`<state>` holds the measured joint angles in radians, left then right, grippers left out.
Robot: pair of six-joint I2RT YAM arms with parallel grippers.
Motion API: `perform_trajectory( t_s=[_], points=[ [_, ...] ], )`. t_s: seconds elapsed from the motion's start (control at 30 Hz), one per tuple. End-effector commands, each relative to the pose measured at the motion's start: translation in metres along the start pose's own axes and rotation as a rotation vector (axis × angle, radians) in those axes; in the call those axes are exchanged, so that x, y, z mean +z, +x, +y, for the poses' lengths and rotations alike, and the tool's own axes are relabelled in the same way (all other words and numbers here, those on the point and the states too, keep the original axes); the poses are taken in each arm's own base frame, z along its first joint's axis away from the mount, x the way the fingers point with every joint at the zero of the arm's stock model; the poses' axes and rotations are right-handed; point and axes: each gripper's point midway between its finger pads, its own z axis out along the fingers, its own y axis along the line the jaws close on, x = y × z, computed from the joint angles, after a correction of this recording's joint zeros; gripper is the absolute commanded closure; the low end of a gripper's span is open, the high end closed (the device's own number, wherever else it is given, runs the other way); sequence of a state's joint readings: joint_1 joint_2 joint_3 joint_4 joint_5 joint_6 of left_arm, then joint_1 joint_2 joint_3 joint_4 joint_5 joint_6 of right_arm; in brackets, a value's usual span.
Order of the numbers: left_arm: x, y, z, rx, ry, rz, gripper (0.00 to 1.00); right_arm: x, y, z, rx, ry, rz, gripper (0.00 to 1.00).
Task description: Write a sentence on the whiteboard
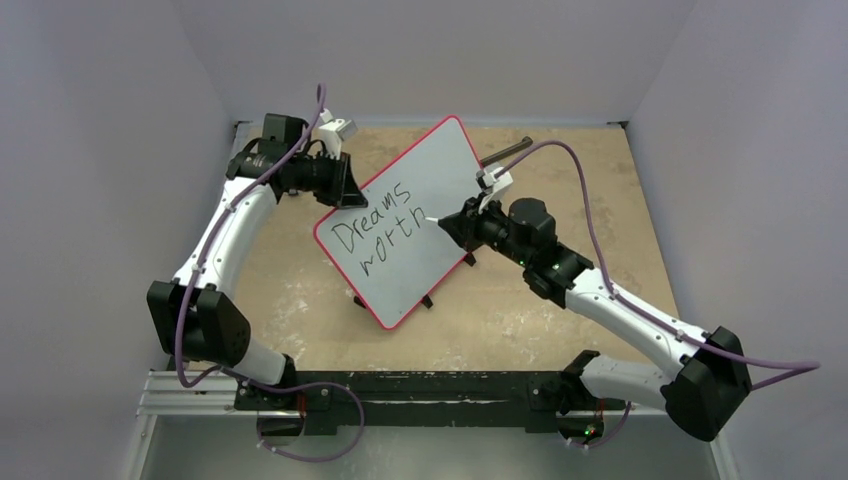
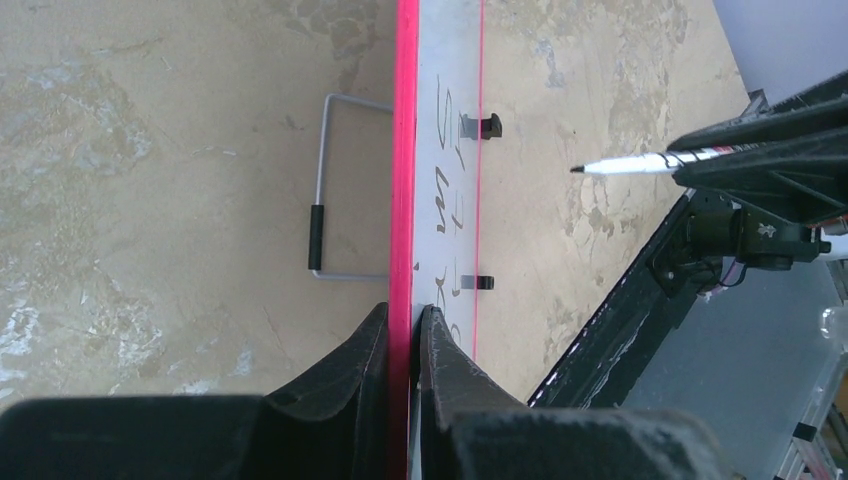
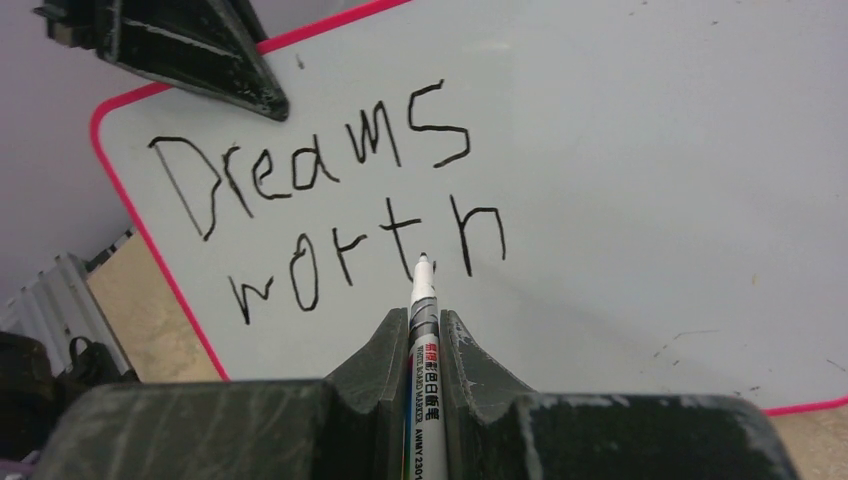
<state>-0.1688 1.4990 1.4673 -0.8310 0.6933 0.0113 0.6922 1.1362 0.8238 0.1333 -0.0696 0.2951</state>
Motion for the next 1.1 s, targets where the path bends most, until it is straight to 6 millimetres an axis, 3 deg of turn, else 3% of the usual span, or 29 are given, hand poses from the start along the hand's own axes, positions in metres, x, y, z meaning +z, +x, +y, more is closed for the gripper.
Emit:
perform_trajectory(
  t_s=[0.0,0.4,0.83,1.07],
  points=[
    [-0.002,-0.013,0.025,0.048,-0.075,-0.041,1.00,-0.010,-0.005,0.025,-0.028,-0.151,-0.034,1.00],
    [-0.001,-0.011,0.050,-0.017,-0.096,-0.043,1.00,-0.012,0.031,0.053,-0.009,-0.306,0.059,1.00],
    [0.000,-0.009,0.061,-0.048,-0.118,-0.040,1.00,-0.027,0.068,0.106,-0.107,-0.451,0.118,1.00],
    [0.001,-0.007,0.066,-0.060,-0.133,-0.033,1.00,-0.015,0.083,0.114,-0.136,-0.463,0.146,1.00]
  ],
)
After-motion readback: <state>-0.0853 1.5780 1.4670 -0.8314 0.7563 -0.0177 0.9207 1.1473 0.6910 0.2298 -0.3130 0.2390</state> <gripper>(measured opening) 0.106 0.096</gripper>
